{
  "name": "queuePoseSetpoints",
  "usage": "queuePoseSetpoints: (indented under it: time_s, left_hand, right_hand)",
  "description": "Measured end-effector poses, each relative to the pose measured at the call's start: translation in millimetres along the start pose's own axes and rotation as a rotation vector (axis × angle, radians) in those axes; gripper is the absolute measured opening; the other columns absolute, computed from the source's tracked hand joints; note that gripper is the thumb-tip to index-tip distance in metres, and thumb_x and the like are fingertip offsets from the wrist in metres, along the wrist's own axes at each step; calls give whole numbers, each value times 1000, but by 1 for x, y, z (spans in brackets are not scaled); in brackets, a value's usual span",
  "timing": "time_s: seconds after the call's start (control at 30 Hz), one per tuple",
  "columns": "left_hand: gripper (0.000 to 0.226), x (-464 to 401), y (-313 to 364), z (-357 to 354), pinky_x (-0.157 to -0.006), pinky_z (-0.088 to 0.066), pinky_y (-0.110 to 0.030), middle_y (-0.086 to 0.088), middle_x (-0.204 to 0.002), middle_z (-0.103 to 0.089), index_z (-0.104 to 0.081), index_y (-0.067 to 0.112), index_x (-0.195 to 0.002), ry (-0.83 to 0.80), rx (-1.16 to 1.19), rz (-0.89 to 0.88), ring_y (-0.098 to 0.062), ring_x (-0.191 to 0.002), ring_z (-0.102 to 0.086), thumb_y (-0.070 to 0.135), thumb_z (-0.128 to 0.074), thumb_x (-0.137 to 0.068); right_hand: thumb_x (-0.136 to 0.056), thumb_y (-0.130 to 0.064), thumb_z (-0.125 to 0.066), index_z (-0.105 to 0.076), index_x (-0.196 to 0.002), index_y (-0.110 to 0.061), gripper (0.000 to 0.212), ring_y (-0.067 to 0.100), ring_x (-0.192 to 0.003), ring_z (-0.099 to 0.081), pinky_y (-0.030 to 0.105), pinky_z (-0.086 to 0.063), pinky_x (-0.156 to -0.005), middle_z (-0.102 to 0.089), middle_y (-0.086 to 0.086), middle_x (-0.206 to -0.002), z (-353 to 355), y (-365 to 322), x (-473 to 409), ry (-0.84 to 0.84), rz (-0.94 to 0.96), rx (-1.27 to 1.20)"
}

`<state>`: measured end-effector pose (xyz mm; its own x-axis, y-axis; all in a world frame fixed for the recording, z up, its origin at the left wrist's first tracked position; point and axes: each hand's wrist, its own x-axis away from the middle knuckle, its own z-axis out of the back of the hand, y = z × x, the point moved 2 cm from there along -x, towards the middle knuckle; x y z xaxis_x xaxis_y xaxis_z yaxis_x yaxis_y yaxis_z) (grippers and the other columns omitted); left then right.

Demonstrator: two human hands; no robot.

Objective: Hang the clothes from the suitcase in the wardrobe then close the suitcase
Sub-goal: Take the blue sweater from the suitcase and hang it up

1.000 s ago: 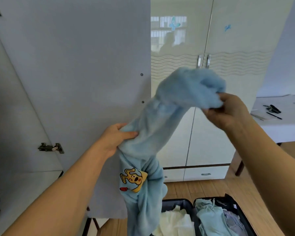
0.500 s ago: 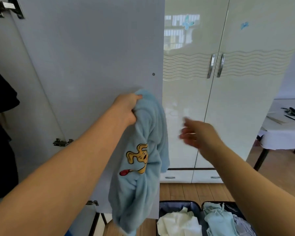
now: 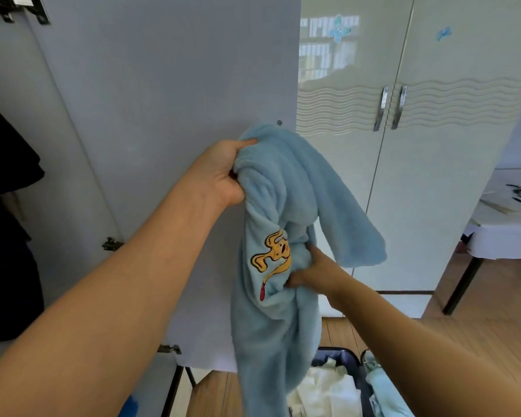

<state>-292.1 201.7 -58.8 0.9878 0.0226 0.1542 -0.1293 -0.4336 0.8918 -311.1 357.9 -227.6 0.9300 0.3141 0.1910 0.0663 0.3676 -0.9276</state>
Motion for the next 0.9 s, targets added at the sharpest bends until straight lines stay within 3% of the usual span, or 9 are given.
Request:
queuePoseSetpoints:
  time_s: [0.13, 0.27, 0.33, 0.43, 0.57, 0.67, 0.77, 0.83, 0.9]
  left_hand:
    - [35, -8, -4, 49, -80, -56, -38, -18, -105, -68, -63, -1, -109, 244, -67, -122, -28, -94, -67, 29, -63, -89]
    - [107, -25, -34, 120, -74, -57, -45, -16, -120, -64, -43, 13, -137, 434, -60, 15, -29, -94, -69, 53, -89, -49]
    - [79, -5, -57, 107, -75, -54, -40, -9, -98, -70, -60, 16, -115, 351, -117, 162, -24, -85, -67, 66, -78, -56]
    - [79, 25, -89, 69, -89, -45, -47, -14, -108, -65, -66, 13, -104, 209, -144, 373, -30, -100, -58, 79, -60, -61]
    - [72, 30, -93, 45, -88, -42, -58, -17, -108, -66, -67, 10, -105, 79, -49, 424, -35, -108, -55, 67, -65, -62]
    - [24, 22, -82, 40, -84, -48, -48, -21, -95, -67, -63, 0, -97, 96, 44, 325, -33, -91, -61, 21, -54, -89]
    - [22, 12, -71, 46, -69, -54, -42, -20, -75, -64, -59, -4, -85, 191, 81, 194, -31, -69, -63, 5, -40, -92]
    - [25, 11, -67, 44, -61, -57, -36, -19, -72, -64, -61, -3, -83, 150, 116, 112, -27, -62, -65, 6, -38, -89]
    - [32, 9, -67, 40, -53, -56, -28, -15, -62, -62, -63, 0, -71, 103, 139, 44, -22, -53, -64, 9, -38, -88]
  right_hand:
    - [-78, 4, -60, -65, -104, -6, 28, 30, -88, -66, 42, -55, -82, -70, 16, -95, 11, -23, 8, 58, -106, -496]
    - [-80, 1, -55, -63, -100, -6, 22, 31, -84, -63, 42, -54, -80, -67, 16, -93, 29, -38, 16, 72, -184, -814]
    - [-80, 2, -53, -63, -105, -5, 28, 34, -92, -62, 46, -52, -88, -66, 17, -99, 31, -48, 16, 95, -129, -911]
    - [-82, 5, -49, -64, -102, -10, 29, 30, -84, -65, 45, -55, -82, -68, 15, -92, 31, -59, 14, 152, 38, -962]
    - [-78, 9, -55, -58, -94, -15, 29, 21, -73, -66, 32, -55, -59, -68, 5, -79, 33, -56, 17, 98, 294, -790]
    - [-60, 4, -71, -55, -100, -8, 44, 28, -86, -65, 39, -55, -73, -67, 13, -96, 36, -39, 18, -115, 314, -482]
    - [-68, -15, -83, -61, -116, -10, 53, 22, -103, -65, 36, -52, -92, -69, 5, -111, 47, -23, 29, -516, 82, 258]
    - [-71, -33, -80, -66, -111, -13, 47, 18, -105, -62, 33, -48, -96, -69, 0, -109, 64, -22, 28, -410, 8, 512]
    - [-81, -25, -73, -65, -103, -7, 30, 23, -104, -63, 31, -51, -89, -67, 6, -104, 76, -29, 20, -33, 83, 133]
